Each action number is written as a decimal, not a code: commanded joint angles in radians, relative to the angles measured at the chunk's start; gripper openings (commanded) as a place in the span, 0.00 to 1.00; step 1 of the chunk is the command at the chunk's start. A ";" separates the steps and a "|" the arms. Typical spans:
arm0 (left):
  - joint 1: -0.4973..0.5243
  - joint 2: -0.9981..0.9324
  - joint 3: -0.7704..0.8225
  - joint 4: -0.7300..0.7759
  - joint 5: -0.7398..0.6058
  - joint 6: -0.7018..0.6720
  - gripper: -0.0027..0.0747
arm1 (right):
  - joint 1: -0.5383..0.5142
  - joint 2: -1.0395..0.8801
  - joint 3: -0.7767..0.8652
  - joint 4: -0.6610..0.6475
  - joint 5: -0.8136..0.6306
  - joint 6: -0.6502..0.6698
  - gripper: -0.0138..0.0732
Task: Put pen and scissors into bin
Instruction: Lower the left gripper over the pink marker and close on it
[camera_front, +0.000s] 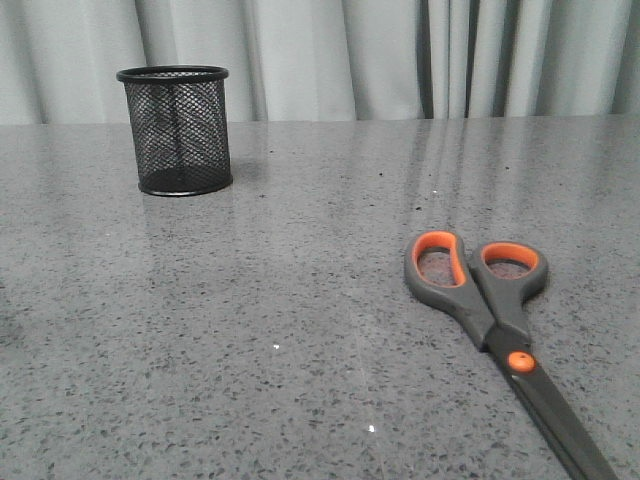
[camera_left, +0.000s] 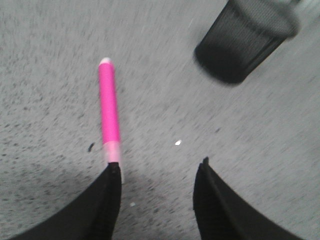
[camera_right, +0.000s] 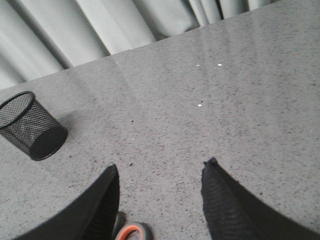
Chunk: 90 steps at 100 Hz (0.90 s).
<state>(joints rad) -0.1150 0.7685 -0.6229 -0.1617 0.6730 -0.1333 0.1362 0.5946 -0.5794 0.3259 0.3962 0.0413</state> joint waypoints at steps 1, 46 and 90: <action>-0.007 0.155 -0.169 0.057 0.096 0.001 0.41 | 0.018 0.011 -0.039 -0.006 -0.055 -0.015 0.55; -0.007 0.689 -0.591 0.121 0.340 0.027 0.41 | 0.035 0.011 -0.037 -0.006 -0.028 -0.015 0.55; -0.007 0.813 -0.601 0.178 0.284 0.027 0.41 | 0.035 0.011 -0.037 -0.006 -0.031 -0.015 0.55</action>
<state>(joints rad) -0.1157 1.6026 -1.1923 0.0173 0.9909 -0.1065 0.1683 0.5957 -0.5811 0.3221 0.4314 0.0371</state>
